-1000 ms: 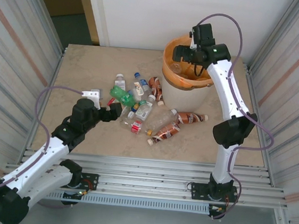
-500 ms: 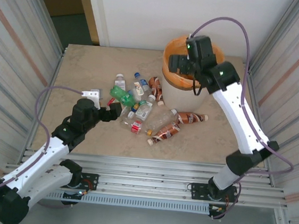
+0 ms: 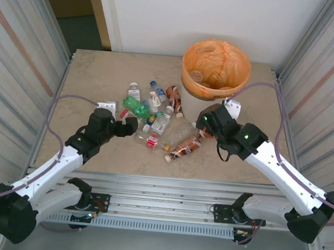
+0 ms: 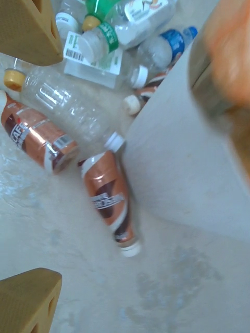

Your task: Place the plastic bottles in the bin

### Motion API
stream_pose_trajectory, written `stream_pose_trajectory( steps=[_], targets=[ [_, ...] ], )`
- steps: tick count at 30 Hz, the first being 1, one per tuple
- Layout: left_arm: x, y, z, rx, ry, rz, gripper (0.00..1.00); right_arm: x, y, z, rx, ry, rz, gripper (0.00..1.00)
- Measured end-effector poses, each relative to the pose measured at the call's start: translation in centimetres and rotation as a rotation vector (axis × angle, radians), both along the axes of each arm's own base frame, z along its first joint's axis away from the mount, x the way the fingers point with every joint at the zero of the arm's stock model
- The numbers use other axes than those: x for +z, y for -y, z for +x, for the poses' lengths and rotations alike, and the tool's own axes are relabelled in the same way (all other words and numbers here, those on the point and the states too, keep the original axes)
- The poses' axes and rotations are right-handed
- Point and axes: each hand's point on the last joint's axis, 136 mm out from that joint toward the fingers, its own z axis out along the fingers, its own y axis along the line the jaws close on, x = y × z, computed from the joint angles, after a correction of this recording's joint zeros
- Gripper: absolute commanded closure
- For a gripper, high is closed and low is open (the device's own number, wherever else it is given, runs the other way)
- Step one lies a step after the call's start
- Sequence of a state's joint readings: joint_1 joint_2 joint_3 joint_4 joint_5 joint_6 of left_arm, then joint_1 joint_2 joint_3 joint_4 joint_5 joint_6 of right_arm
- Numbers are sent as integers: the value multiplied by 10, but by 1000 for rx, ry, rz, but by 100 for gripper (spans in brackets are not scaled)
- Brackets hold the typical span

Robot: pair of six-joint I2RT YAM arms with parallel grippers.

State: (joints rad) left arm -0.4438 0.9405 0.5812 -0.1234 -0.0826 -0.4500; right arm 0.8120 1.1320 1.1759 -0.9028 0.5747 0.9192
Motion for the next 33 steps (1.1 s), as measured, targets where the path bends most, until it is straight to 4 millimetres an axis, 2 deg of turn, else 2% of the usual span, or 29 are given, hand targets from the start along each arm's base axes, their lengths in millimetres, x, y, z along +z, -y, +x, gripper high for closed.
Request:
stream_pose_trajectory(
  steps=[3,8,12,16,21,33],
  targets=[
    [-6,2,0,-5,-21,-4,1,-38,-3,-11,-41,-71,42,2],
    [-9,3,1,0,-36,-14,1,-102,-23,-23,-77,-202,117,2],
    [-8,3,1,2,-35,-17,1,-137,-43,-25,-86,-278,177,0],
    [-7,3,1,2,-34,-18,1,-153,-64,-19,-88,-312,238,7],
    [-6,2,1,5,-30,-20,1,-170,-80,-15,-79,-347,264,13],
    [-4,1,2,9,-25,-23,1,-193,-89,-11,-95,-387,269,25]
  ],
)
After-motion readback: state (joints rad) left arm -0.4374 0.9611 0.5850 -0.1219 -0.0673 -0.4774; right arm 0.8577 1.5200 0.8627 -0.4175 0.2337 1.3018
